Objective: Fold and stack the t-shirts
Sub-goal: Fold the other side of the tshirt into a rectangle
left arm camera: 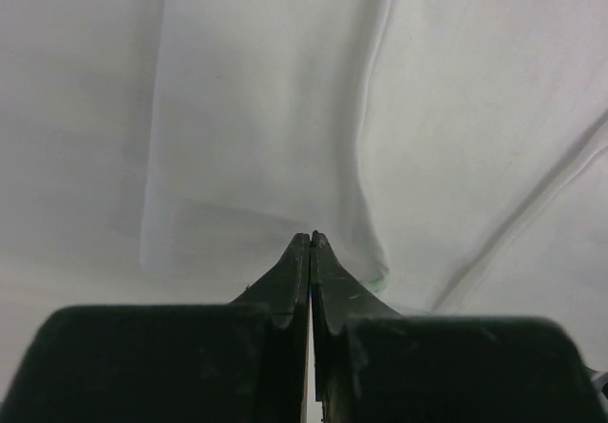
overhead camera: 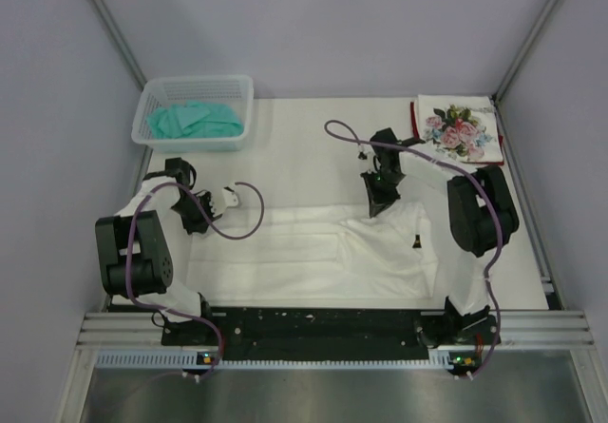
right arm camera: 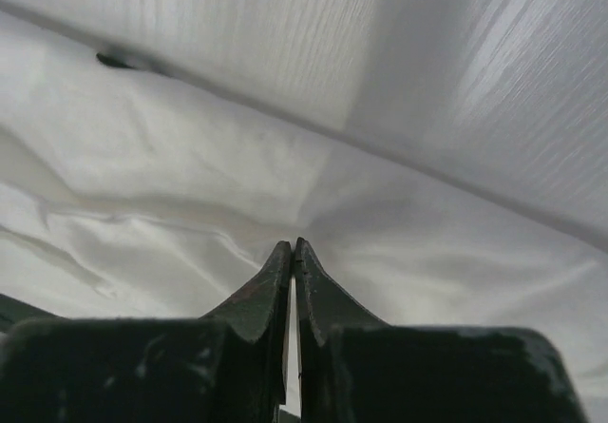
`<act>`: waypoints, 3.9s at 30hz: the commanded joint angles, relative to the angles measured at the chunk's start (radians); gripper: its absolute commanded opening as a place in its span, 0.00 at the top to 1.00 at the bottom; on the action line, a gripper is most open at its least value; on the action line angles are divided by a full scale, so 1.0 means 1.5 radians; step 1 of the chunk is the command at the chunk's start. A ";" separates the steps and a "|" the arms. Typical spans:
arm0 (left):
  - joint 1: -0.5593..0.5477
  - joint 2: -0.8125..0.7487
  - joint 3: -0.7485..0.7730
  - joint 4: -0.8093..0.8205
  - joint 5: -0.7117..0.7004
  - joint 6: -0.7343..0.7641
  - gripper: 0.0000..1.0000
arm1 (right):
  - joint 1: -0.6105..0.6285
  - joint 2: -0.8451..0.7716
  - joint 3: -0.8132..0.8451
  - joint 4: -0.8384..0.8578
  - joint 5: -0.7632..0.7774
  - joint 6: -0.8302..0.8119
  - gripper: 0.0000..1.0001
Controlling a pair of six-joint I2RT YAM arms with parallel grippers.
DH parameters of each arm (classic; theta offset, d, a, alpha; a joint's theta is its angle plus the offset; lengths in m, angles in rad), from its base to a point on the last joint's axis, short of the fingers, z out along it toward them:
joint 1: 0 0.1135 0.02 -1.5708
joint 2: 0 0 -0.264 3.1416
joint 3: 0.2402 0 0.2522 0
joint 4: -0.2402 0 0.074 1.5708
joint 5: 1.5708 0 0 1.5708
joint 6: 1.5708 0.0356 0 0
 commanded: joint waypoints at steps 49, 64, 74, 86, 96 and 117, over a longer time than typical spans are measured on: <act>-0.511 -0.204 0.051 -0.021 0.332 -0.176 0.34 | -0.075 -0.433 -0.295 0.068 -0.022 0.233 0.49; -0.847 0.027 0.049 0.340 0.159 -0.343 0.32 | -0.257 -0.274 -0.334 0.281 -0.001 0.191 0.56; -0.860 0.105 0.063 0.369 0.137 -0.360 0.44 | -0.257 -0.239 -0.313 0.295 0.028 0.171 0.93; -0.856 0.091 0.107 0.258 0.121 -0.343 1.00 | -0.257 -0.227 -0.257 0.237 0.048 0.140 0.92; -0.850 0.065 0.078 0.241 0.127 -0.323 1.00 | -0.184 -0.392 -0.250 -0.032 0.248 0.166 0.51; -0.840 0.056 0.065 0.264 0.134 -0.313 1.00 | -0.133 -0.631 -0.528 -0.027 -0.014 0.445 0.59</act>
